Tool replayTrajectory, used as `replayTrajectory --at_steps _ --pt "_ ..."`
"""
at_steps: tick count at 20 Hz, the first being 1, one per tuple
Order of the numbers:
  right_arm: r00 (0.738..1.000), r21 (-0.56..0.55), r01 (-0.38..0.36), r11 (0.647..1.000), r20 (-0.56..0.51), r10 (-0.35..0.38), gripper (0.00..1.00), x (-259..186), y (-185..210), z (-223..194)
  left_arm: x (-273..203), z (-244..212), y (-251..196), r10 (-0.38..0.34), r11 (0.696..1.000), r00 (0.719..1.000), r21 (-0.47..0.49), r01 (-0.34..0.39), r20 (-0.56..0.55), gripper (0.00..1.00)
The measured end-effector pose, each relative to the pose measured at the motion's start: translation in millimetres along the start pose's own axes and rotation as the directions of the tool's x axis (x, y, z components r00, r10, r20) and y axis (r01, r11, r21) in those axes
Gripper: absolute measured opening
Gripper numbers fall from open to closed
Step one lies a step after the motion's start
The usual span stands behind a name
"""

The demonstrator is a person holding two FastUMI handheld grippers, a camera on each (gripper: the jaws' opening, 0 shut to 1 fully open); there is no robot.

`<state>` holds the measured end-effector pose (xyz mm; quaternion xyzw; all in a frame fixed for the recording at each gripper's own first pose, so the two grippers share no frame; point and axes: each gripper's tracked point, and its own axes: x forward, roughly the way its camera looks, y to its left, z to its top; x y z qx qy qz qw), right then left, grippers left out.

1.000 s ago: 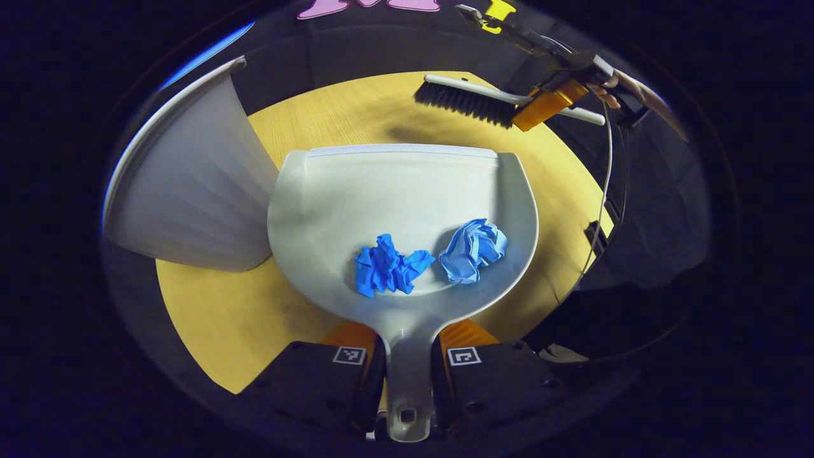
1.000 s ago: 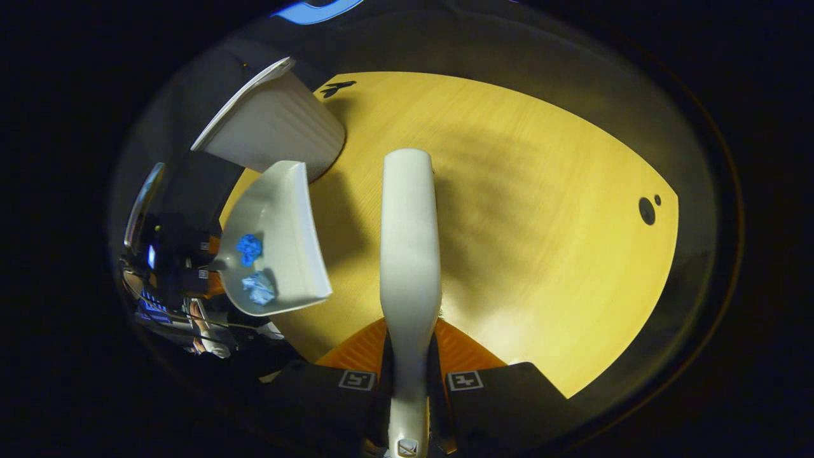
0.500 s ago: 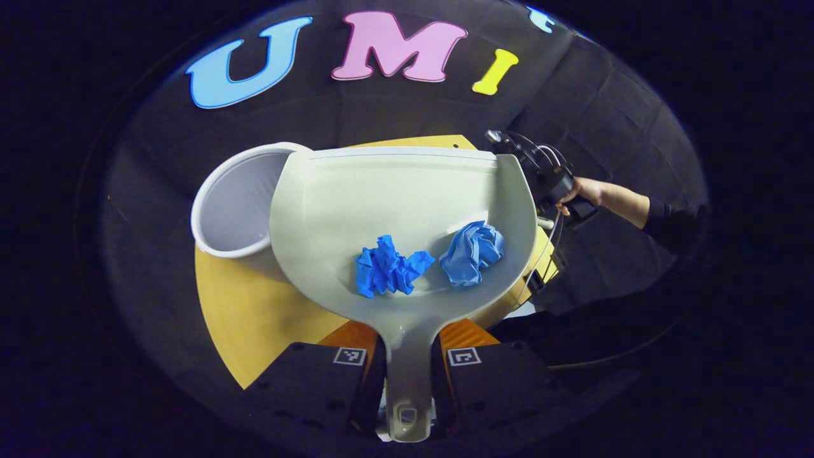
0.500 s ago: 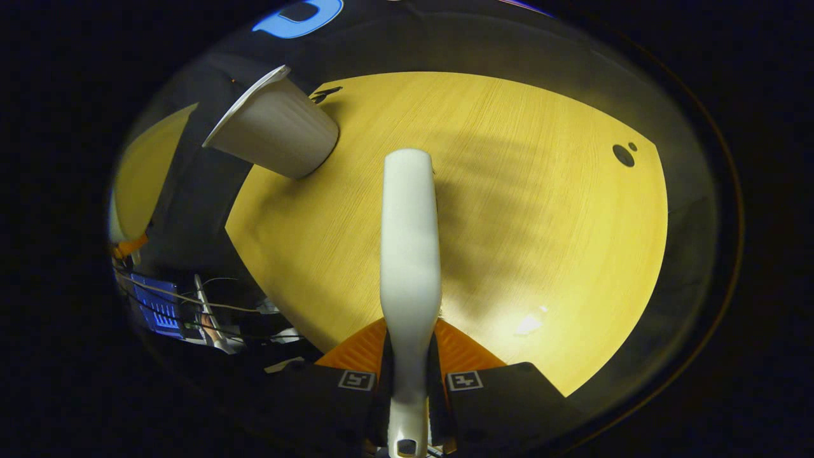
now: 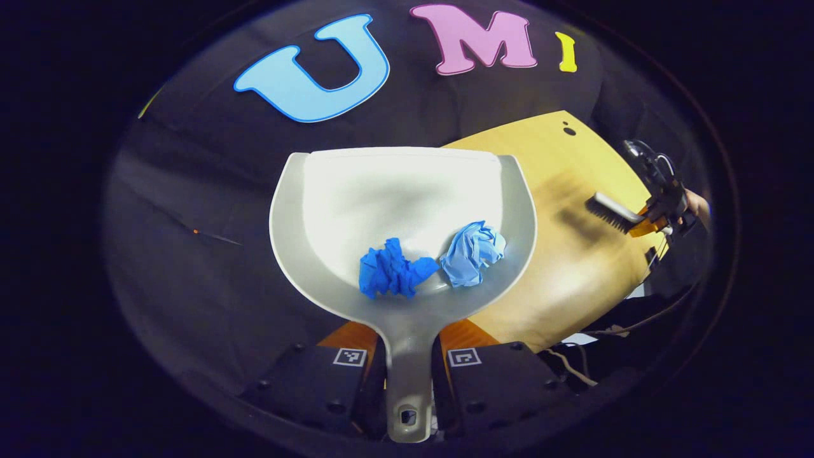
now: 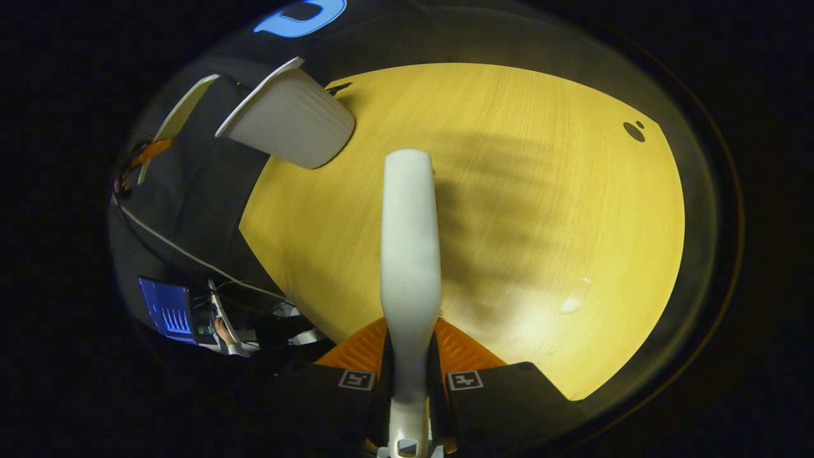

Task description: Pick up the small broom and dustpan from the desktop, sweep the trash into the dustpan with the broom, and then empty the trash into the garbage bin.

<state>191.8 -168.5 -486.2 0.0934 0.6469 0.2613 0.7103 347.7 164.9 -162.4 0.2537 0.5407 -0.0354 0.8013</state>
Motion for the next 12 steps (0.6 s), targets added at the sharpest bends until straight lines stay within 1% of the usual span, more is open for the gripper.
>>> replayTrajectory --at_steps 1,2,3,4,5,6,8,10,11,12 --pt "1.0 0.001 -0.01 1.0 0.005 0.01 0.23 2 0 -1 18 5 7 0.041 0.998 0.998 0.046 -0.039 -0.043 0.3" --pt "1.0 0.001 -0.02 1.0 0.008 0.02 0.27 2 -1 -1 31 14 15 0.096 0.987 0.99 0.136 -0.083 -0.099 0.3" --pt "1.0 -0.002 -0.021 1.0 0.007 0.021 0.27 2 -2 -2 35 20 15 0.131 0.975 0.983 0.194 -0.104 -0.13 0.3" --pt "1.0 -0.009 -0.02 1.0 0.006 0.02 0.27 0 -1 -2 27 25 7 0.144 0.966 0.978 0.237 -0.105 -0.153 0.3" --pt "1.0 -0.017 -0.019 1.0 0.008 0.019 0.27 0 -2 -2 15 27 0 0.139 0.959 0.976 0.267 -0.09 -0.17 0.3" --pt "1.0 -0.017 -0.02 1.0 0.012 0.02 0.27 0 -2 -2 13 31 1 0.142 0.951 0.973 0.297 -0.083 -0.183 0.3" --pt "0.999 0.0 -0.031 1.0 0.011 0.031 0.27 0 -2 -2 16 36 5 0.181 0.917 0.967 0.386 -0.1 -0.177 0.3" --pt "1.0 0.024 -0.028 0.999 0.014 0.027 0.27 0 -2 -2 19 33 2 0.244 0.869 0.954 0.476 -0.135 -0.175 0.31" --pt "1.0 0.036 -0.026 0.999 0.017 0.025 0.31 1 -1 -1 20 30 -1 0.267 0.849 0.948 0.508 -0.146 -0.173 0.3" --pt "0.999 0.048 -0.027 0.999 0.02 0.026 0.27 1 0 -2 19 33 -3 0.282 0.834 0.945 0.529 -0.154 -0.168 0.31"
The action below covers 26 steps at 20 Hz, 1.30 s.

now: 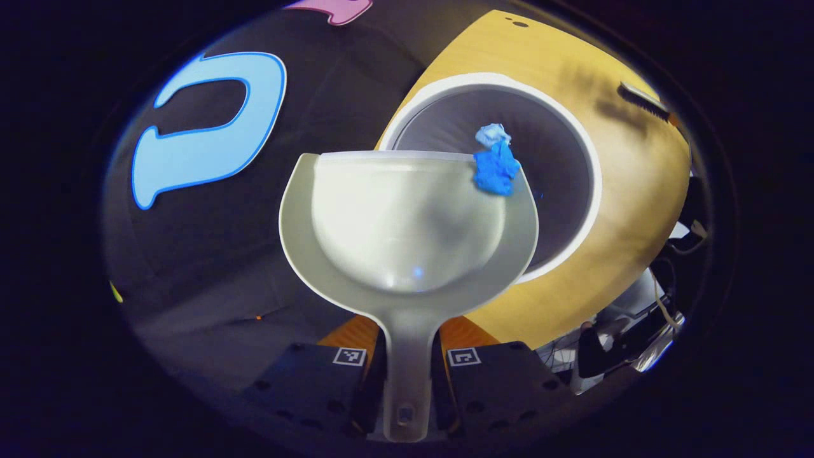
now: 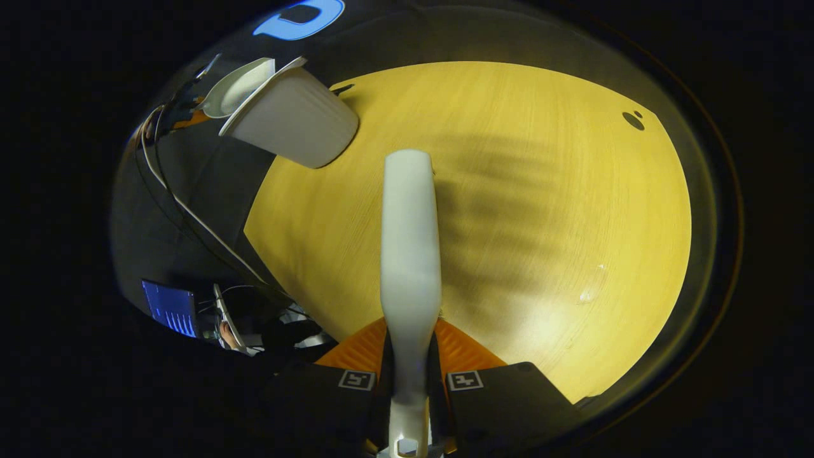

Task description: Pick up the small broom and dustpan from the desktop, sweep the trash into the dustpan with the broom, and then empty the trash into the garbage bin.

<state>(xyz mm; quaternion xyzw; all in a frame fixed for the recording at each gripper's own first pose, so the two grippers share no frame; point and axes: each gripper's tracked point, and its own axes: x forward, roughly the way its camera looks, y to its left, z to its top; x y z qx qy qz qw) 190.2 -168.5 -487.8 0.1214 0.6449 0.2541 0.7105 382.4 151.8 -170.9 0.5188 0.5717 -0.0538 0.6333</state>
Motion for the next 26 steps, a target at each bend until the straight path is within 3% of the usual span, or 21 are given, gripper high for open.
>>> replayTrajectory --at_steps 1,5,7,8,11,13,14,16,17,19,21,24,25,26 --pt "1.0 0.009 -0.001 1.0 0.007 0.001 0.31 -1 0 1 -1 0 -1 0.009 1.0 1.0 0.005 -0.009 -0.001 0.3" --pt "1.0 0.034 0.007 0.999 0.019 -0.007 0.27 1 -2 -1 -4 3 6 0.058 0.998 0.997 -0.007 -0.058 0.043 0.31" --pt "1.0 0.045 0.013 0.999 0.019 -0.014 0.31 0 -2 0 -6 6 3 0.091 0.994 0.989 -0.063 -0.084 0.114 0.3" --pt "1.0 0.055 0.012 0.998 0.025 -0.014 0.27 0 -3 1 -8 10 3 0.099 0.991 0.983 -0.104 -0.083 0.152 0.3" --pt "0.999 0.099 0.008 0.995 0.053 -0.013 0.31 -2 -1 8 -28 44 -7 0.134 0.976 0.931 -0.208 -0.064 0.34 0.29" --pt "0.996 0.119 0.025 0.993 0.087 -0.035 0.27 -3 -5 15 -43 74 -24 0.136 0.966 0.867 -0.26 -0.008 0.479 0.3" --pt "0.993 0.134 0.043 0.99 0.099 -0.057 0.31 -1 -11 19 -46 92 -41 0.117 0.962 0.825 -0.269 0.044 0.554 0.3" --pt "0.99 0.163 0.049 0.985 0.124 -0.069 0.27 -2 -12 27 -57 119 -82 0.053 0.948 0.755 -0.27 0.167 0.654 0.29" --pt "0.988 0.176 0.048 0.983 0.134 -0.073 0.31 -3 -14 30 -59 138 -108 0.028 0.936 0.729 -0.274 0.221 0.684 0.3" --pt "0.982 0.199 0.068 0.978 0.16 -0.101 0.27 -4 -21 36 -70 163 -152 -0.005 0.913 0.685 -0.275 0.3 0.729 0.3" --pt "0.976 0.223 0.099 0.97 0.169 -0.138 0.27 -7 -31 35 -67 186 -191 -0.028 0.883 0.669 -0.295 0.366 0.743 0.3" --pt "0.964 0.228 0.17 0.959 0.163 -0.209 0.27 -5 -49 26 -38 208 -238 -0.087 0.821 0.67 -0.328 0.467 0.737 0.3" --pt "0.961 0.233 0.187 0.954 0.158 -0.227 0.23 -3 -53 22 -29 215 -252 -0.106 0.803 0.67 -0.334 0.493 0.734 0.3" --pt "0.961 0.245 0.192 0.95 0.152 -0.233 0.27 0 -53 18 -19 220 -266 -0.121 0.787 0.673 -0.343 0.513 0.73 0.3"
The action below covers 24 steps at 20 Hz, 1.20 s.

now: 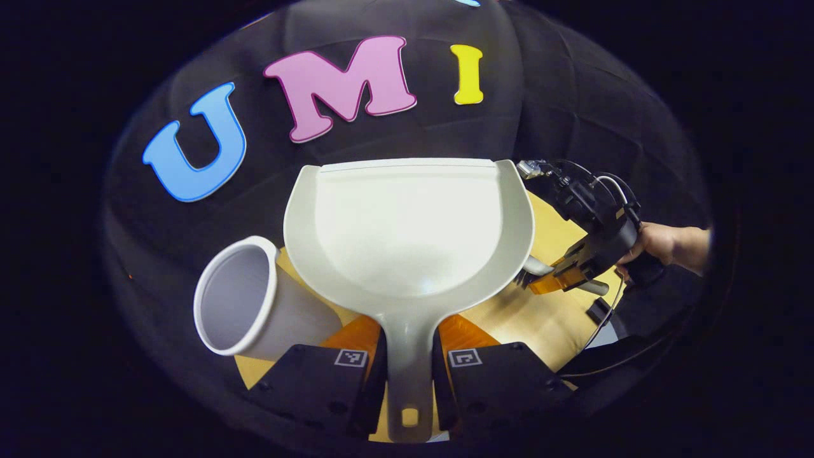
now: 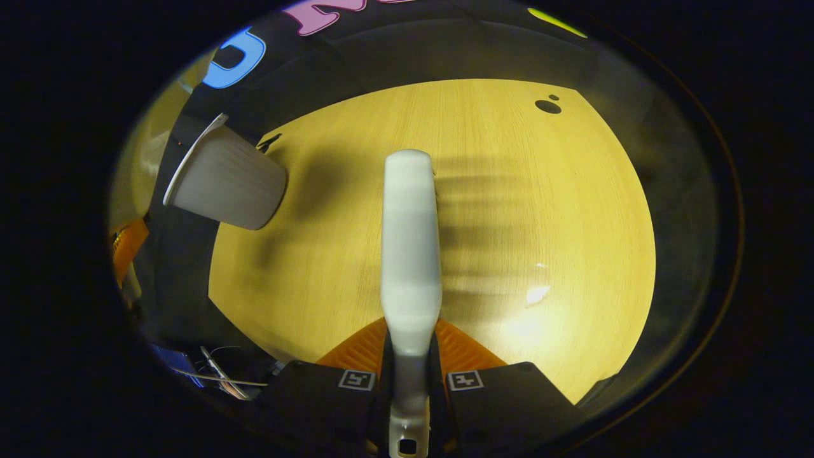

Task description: Pick up the small broom and dustpan from the desktop, sweep the trash into the dustpan with the broom, and then empty the trash into the garbage bin.

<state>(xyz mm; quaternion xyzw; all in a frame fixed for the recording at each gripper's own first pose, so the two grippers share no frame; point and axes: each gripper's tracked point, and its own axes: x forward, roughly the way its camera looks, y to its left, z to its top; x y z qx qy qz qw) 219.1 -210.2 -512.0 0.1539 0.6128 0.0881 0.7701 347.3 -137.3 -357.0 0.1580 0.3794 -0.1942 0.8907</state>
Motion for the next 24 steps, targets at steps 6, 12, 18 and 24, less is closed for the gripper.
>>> replayTrajectory --at_steps 6,12,18,24 --pt "0.998 0.064 0.034 0.997 -0.051 -0.031 0.27 31 4 -24 69 -75 -29 -0.027 0.987 0.994 -0.163 0.009 -0.106 0.3" --pt "0.99 0.059 0.057 0.997 -0.135 -0.048 0.23 67 19 -37 115 -154 -59 -0.103 0.931 0.948 -0.366 -0.015 -0.301 0.3" --pt "0.984 0.06 0.082 0.995 -0.164 -0.071 0.27 86 26 -42 115 -158 -65 -0.088 0.889 0.924 -0.447 -0.095 -0.372 0.29" --pt "0.988 0.061 0.068 0.996 -0.141 -0.059 0.44 78 39 -39 112 -165 -71 -0.142 0.863 0.899 -0.497 -0.093 -0.414 0.32"
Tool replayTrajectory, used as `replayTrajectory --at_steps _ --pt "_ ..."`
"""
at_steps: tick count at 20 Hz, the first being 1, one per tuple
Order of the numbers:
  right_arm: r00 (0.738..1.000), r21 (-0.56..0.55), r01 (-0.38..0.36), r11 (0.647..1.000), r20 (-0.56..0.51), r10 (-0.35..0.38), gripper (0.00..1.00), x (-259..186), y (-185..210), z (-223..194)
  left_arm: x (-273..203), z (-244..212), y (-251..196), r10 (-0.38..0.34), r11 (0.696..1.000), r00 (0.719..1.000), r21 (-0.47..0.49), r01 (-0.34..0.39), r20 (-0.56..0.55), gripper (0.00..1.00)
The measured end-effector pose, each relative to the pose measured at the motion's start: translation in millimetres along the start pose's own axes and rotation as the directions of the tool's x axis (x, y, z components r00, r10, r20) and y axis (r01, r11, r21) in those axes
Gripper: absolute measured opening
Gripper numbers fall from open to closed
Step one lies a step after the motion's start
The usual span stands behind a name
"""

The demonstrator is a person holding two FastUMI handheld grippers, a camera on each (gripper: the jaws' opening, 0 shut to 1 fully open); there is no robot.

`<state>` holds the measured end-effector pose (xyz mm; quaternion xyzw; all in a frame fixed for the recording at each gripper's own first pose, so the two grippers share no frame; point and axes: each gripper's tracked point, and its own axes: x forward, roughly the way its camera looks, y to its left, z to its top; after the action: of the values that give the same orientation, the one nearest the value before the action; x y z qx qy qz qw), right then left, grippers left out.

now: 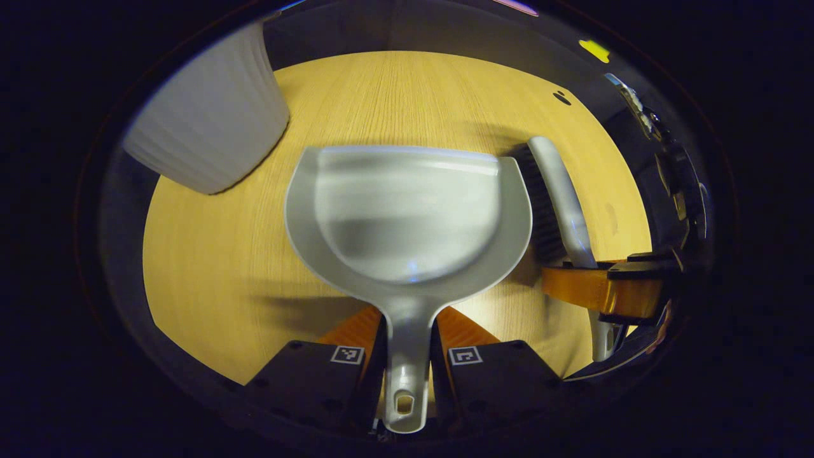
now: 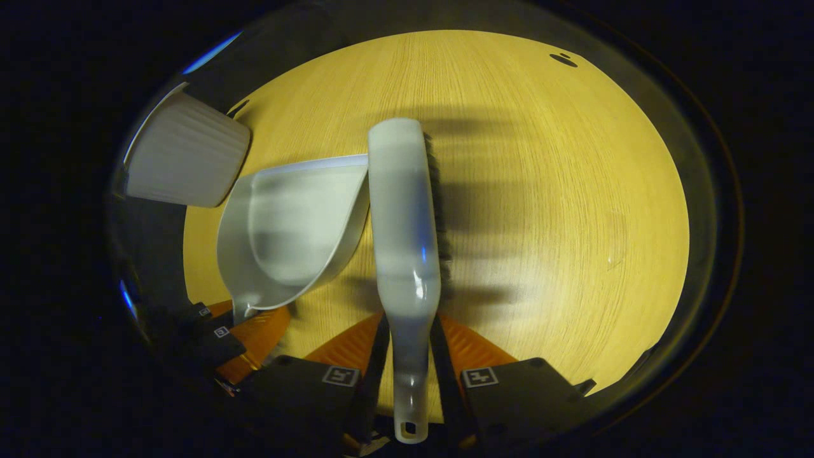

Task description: Pick up the small broom and dustpan from the desktop, sweep the trash into the dustpan with the broom, and then empty the trash into the garbage bin.

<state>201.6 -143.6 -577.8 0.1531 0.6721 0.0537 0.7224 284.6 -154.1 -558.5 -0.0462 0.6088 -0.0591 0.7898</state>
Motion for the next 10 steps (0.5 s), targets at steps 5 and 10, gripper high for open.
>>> replayTrajectory --at_steps 5,10 --pt "0.996 0.014 -0.038 0.999 0.086 0.036 0.82 -29 3 10 -28 1 4 0.023 0.998 0.999 0.053 -0.025 0.038 0.77" --pt "0.932 -0.019 -0.044 0.999 0.36 0.048 0.98 -128 7 25 -127 13 -10 -0.026 0.991 0.971 0.131 -0.005 0.236 0.76"
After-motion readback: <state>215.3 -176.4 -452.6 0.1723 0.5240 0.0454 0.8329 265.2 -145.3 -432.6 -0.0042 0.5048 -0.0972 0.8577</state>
